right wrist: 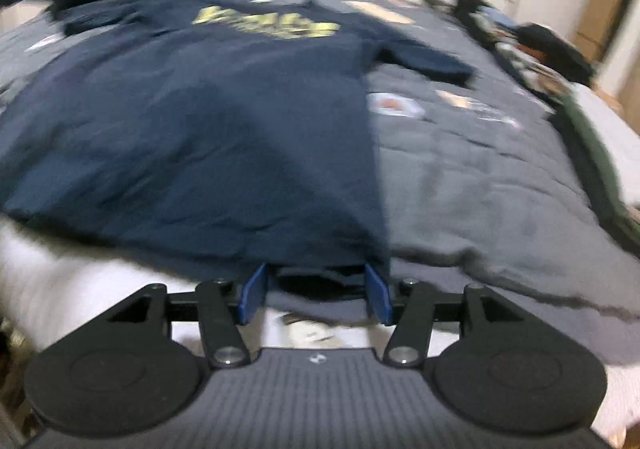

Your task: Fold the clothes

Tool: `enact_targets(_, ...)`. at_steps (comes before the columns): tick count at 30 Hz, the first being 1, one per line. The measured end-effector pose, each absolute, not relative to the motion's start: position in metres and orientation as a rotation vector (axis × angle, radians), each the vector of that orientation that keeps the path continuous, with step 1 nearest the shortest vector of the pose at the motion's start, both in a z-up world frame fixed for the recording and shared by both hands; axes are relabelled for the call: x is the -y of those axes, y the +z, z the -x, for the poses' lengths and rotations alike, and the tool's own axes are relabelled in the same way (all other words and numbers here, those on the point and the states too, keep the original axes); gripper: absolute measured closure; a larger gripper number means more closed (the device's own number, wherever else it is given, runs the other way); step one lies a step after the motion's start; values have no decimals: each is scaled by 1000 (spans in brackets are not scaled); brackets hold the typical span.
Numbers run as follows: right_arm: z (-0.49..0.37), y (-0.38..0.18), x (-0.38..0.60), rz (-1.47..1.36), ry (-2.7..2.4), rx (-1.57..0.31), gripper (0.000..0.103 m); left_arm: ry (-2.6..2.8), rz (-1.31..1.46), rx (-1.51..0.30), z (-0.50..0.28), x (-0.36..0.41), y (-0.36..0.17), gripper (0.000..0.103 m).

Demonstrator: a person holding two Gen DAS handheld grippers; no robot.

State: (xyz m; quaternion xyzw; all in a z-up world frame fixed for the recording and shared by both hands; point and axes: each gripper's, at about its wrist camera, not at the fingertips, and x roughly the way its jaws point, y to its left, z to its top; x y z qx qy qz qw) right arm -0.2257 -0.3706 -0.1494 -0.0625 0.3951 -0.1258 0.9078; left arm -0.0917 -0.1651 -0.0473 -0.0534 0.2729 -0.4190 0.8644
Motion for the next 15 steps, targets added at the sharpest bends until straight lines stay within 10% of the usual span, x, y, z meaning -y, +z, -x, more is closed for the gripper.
enact_targets(15,225,-132,389,-57,-357,-733,56,-768,-186,-582,126,121,-66,36)
